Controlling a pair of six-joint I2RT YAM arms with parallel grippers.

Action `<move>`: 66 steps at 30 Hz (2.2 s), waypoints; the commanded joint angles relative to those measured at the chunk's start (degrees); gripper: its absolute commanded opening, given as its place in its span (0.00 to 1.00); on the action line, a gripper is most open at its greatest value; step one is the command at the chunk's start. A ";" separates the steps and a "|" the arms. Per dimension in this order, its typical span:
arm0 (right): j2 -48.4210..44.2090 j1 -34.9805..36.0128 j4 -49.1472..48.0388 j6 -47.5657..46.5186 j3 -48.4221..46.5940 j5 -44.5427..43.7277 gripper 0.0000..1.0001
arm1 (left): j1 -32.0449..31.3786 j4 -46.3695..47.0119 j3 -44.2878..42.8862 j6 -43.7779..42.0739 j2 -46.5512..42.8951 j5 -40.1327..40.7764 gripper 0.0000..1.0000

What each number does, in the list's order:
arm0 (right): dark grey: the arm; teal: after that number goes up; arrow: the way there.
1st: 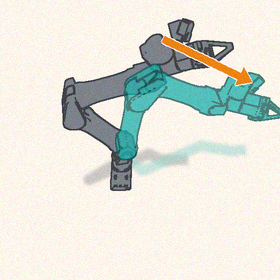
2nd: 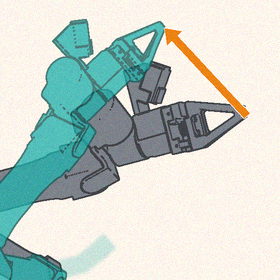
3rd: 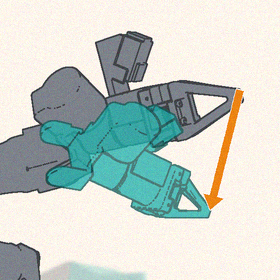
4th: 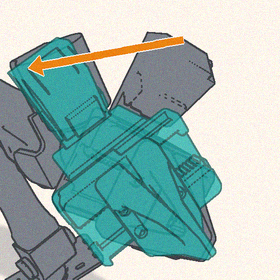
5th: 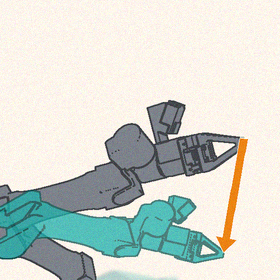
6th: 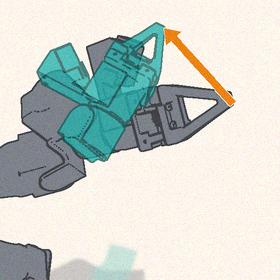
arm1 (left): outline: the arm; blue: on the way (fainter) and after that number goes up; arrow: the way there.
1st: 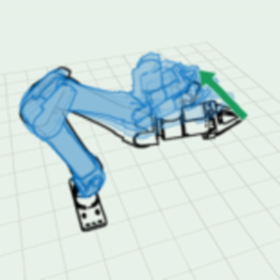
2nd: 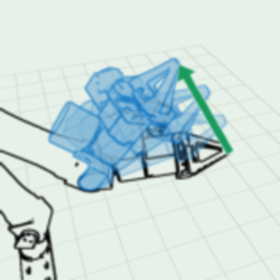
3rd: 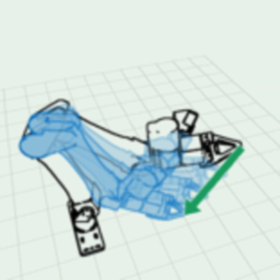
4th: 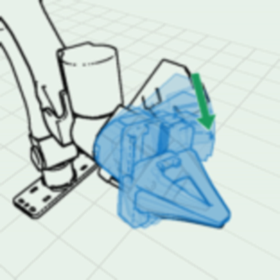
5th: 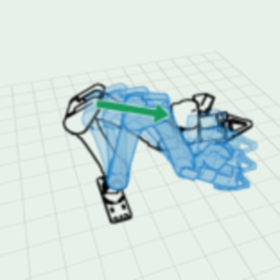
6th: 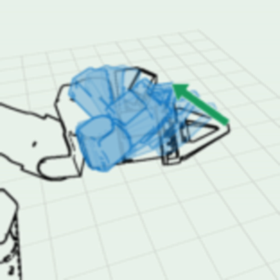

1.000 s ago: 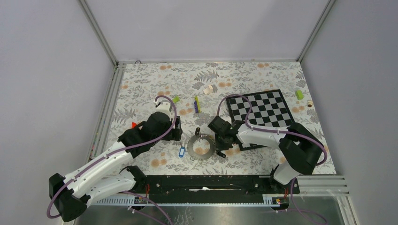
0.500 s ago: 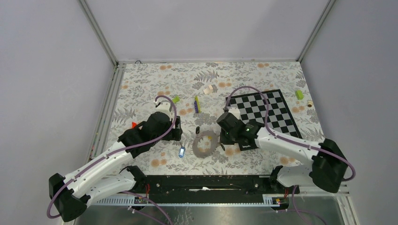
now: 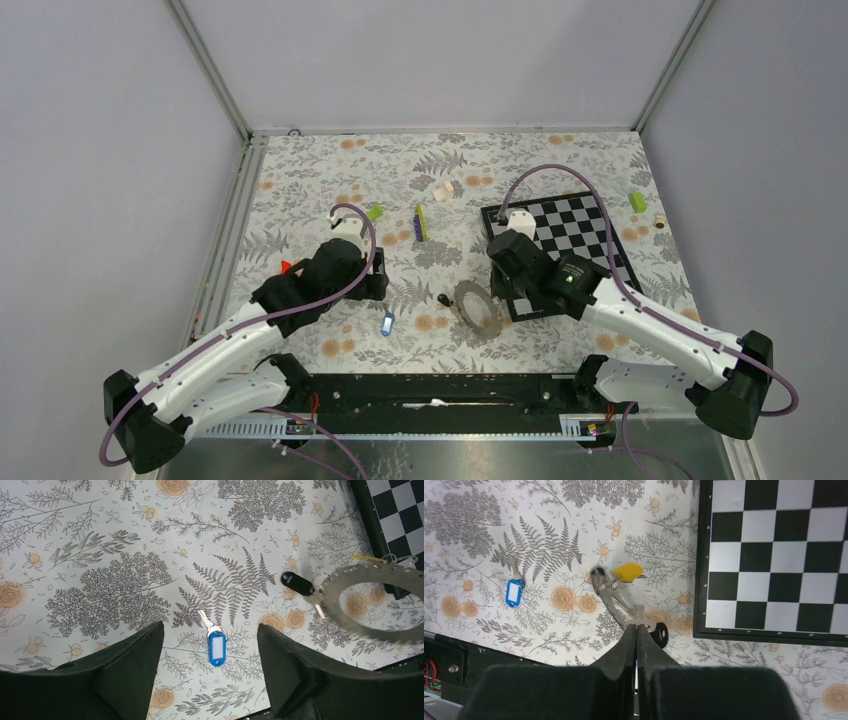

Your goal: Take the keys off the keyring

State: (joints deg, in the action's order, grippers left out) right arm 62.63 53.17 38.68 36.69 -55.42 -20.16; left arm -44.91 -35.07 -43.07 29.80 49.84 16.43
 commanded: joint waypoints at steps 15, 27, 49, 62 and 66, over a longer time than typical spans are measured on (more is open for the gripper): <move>-13.09 0.36 -7.23 -17.28 -4.52 6.10 0.00 | 0.25 2.58 -1.69 -1.33 -4.84 -0.84 0.75; -19.13 0.34 -14.31 -16.86 -1.81 11.71 0.00 | 0.24 12.78 -5.84 -1.41 -11.52 -11.23 0.99; -17.89 0.36 -10.64 -6.08 -6.54 8.79 0.00 | 0.11 25.69 -8.35 3.01 -5.18 -29.84 0.88; -17.49 0.36 -10.57 0.88 -7.47 7.29 0.00 | -2.97 30.74 -8.56 4.46 -2.42 -32.01 0.66; -17.06 0.36 -10.39 1.63 -7.90 7.71 0.00 | -4.54 32.54 -9.04 4.20 -0.78 -33.08 0.46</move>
State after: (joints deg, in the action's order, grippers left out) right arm 45.41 53.21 30.57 36.01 -60.10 -11.31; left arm -48.07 -8.40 -50.13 34.20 47.75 -14.37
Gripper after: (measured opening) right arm 0.015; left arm 0.540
